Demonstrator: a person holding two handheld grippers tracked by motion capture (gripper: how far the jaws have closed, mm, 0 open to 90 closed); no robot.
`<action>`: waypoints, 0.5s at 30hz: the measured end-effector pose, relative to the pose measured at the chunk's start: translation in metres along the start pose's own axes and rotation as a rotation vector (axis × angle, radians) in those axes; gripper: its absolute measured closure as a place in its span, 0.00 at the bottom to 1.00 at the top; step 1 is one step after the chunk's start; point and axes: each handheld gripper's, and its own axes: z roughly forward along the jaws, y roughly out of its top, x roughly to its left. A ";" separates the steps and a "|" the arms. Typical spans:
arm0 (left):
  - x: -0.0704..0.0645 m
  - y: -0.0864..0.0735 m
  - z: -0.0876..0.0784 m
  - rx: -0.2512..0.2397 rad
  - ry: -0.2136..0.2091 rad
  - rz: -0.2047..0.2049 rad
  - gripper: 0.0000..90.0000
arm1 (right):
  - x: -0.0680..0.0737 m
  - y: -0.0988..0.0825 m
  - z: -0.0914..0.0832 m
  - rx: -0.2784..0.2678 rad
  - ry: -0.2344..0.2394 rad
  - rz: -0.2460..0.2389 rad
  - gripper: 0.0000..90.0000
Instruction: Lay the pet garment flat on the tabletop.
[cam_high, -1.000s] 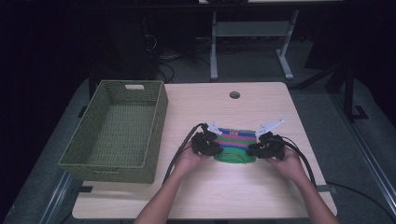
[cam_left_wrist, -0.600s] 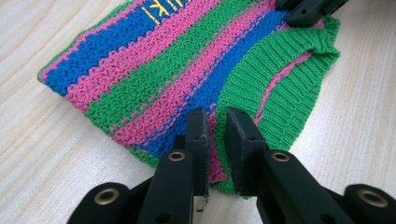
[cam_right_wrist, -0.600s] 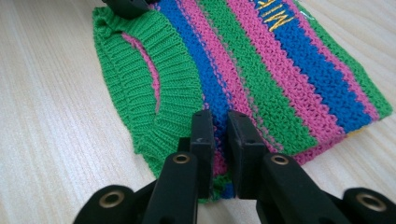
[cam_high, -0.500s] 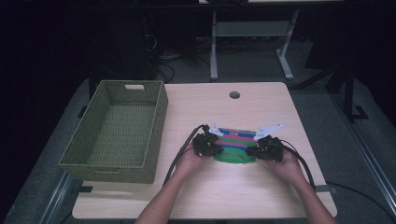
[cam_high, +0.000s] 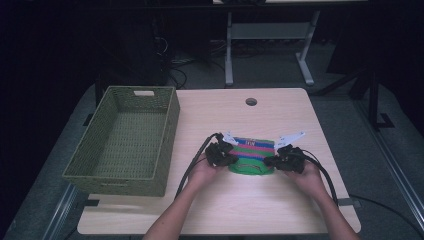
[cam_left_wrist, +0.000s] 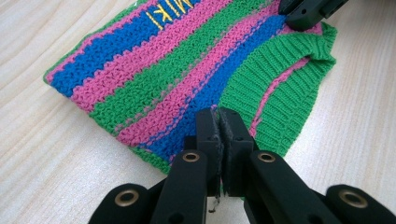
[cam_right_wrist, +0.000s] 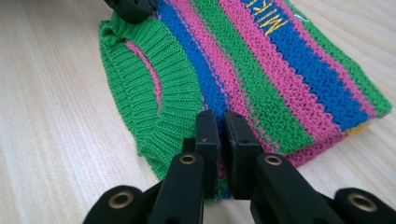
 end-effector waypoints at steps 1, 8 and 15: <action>0.000 0.000 -0.001 -0.002 0.001 0.000 0.97 | 0.000 0.000 -0.001 -0.002 0.003 0.000 0.94; -0.003 0.000 -0.009 -0.017 0.000 0.001 0.98 | 0.004 0.002 -0.004 -0.009 0.010 -0.007 0.95; -0.008 0.000 -0.021 -0.028 -0.006 0.008 0.98 | 0.009 0.004 -0.010 -0.020 0.030 -0.006 0.95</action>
